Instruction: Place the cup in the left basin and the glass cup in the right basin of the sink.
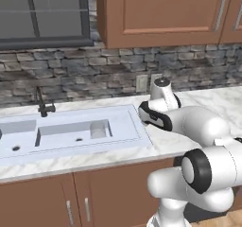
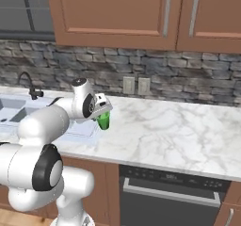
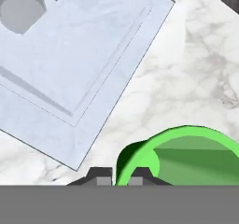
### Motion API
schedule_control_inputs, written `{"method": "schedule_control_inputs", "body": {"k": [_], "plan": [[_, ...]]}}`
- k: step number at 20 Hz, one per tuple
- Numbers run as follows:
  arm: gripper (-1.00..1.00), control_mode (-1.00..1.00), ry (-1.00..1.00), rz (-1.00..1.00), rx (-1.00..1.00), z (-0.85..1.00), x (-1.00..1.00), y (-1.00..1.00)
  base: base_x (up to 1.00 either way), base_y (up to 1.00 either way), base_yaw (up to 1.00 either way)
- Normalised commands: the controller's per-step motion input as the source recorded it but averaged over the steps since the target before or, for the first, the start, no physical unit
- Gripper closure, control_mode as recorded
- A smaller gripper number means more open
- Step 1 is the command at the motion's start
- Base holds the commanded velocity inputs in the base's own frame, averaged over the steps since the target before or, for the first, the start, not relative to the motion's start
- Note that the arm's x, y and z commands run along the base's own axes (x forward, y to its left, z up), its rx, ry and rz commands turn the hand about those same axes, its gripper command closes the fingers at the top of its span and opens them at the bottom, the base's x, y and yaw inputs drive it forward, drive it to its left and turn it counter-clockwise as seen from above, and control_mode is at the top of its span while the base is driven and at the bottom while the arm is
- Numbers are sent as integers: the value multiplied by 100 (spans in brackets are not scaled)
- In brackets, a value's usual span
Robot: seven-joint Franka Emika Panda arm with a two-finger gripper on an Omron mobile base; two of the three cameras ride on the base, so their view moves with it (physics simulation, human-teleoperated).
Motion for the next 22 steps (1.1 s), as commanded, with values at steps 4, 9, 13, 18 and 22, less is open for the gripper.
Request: {"method": "schedule_control_inputs", "body": {"k": [4,9,13,18,22], "plan": [[100,100,0,0,0,0,0,0,20,83,0],[100,100,0,0,0,0,0,0,23,82,0],[100,100,0,0,0,0,0,0,23,82,0],[100,100,0,0,0,0,0,0,19,74,0],[100,100,0,0,0,0,0,0,13,61,0]]}}
